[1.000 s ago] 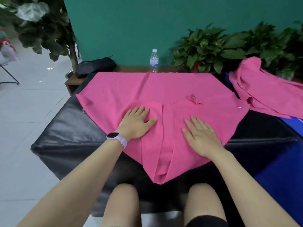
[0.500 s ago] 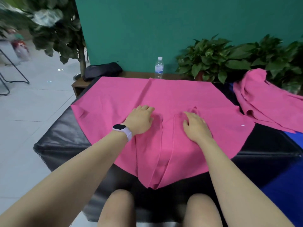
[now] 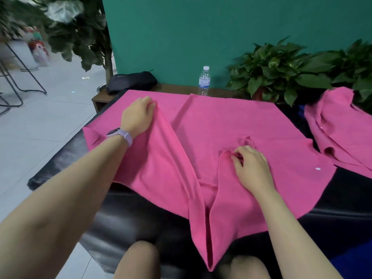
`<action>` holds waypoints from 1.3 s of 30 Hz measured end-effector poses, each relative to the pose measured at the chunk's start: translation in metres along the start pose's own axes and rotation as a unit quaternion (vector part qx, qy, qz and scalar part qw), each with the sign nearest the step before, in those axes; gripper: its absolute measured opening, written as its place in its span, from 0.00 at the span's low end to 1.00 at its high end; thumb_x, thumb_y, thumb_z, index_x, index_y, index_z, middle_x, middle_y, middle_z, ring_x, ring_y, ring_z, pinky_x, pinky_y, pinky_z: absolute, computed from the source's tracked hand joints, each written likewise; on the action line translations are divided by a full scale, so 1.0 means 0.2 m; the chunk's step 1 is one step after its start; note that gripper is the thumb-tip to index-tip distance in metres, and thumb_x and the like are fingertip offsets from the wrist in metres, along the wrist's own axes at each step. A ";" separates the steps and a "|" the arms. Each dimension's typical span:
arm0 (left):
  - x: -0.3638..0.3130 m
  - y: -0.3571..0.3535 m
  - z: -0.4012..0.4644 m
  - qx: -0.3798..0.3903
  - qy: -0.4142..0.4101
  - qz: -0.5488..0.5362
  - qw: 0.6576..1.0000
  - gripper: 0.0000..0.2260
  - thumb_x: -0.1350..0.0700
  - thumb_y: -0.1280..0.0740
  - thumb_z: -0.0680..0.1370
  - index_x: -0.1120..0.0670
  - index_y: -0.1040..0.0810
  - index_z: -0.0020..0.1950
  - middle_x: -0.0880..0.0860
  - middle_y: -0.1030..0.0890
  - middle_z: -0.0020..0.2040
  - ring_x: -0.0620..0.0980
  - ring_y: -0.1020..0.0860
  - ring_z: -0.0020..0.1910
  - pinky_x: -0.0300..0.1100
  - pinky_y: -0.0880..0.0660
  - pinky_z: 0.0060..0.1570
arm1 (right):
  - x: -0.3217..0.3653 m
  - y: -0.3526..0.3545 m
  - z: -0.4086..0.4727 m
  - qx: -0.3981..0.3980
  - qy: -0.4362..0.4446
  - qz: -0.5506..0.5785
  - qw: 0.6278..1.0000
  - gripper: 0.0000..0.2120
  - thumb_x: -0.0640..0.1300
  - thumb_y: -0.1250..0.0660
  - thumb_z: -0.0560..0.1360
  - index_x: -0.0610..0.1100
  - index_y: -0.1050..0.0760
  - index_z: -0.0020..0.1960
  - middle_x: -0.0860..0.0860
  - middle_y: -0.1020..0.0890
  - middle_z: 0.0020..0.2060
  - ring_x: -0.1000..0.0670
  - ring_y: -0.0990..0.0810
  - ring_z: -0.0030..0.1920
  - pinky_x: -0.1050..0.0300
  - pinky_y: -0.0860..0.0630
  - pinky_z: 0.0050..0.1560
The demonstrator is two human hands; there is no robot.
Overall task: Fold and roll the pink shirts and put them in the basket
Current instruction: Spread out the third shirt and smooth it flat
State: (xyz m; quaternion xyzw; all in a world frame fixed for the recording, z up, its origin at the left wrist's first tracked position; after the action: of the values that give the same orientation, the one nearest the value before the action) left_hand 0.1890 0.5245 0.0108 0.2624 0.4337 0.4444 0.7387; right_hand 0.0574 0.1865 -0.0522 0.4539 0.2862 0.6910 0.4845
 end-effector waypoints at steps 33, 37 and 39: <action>0.23 -0.32 -0.09 0.167 0.050 0.108 0.979 0.19 0.48 0.49 0.84 0.59 0.26 0.59 0.56 0.27 0.66 0.56 0.33 0.71 0.64 0.42 0.71 | 0.00 -0.30 0.53 0.067 -0.047 -0.073 0.994 0.10 0.47 0.46 0.84 0.41 0.32 0.55 0.40 0.19 0.50 0.38 0.22 0.54 0.43 0.31 0.58; 0.20 -0.25 -0.20 0.165 0.047 0.108 0.979 0.18 0.49 0.49 0.84 0.59 0.26 0.60 0.55 0.27 0.65 0.55 0.33 0.70 0.63 0.42 0.72 | 0.04 -0.25 0.43 0.064 -0.043 -0.069 0.995 0.09 0.46 0.46 0.85 0.41 0.32 0.54 0.40 0.19 0.50 0.38 0.22 0.53 0.44 0.32 0.57; 0.19 -0.22 -0.26 0.162 0.046 0.110 0.979 0.18 0.49 0.49 0.84 0.59 0.26 0.60 0.55 0.27 0.67 0.55 0.33 0.71 0.62 0.43 0.72 | 0.05 -0.23 0.37 0.065 -0.043 -0.065 0.995 0.08 0.46 0.47 0.85 0.43 0.33 0.52 0.41 0.19 0.48 0.38 0.22 0.51 0.44 0.32 0.56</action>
State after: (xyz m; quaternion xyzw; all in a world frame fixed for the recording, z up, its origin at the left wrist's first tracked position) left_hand 0.1710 0.5383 -0.0639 0.4043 0.5021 0.4582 0.6120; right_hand 0.1420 0.2088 -0.0550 0.4942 0.3383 0.6176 0.5099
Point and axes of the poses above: each hand's wrist, its own z-axis towards the middle knuckle, its own y-axis out of the back of the hand, x = y × z, the point moved 4 cm from there along z, towards the middle knuckle
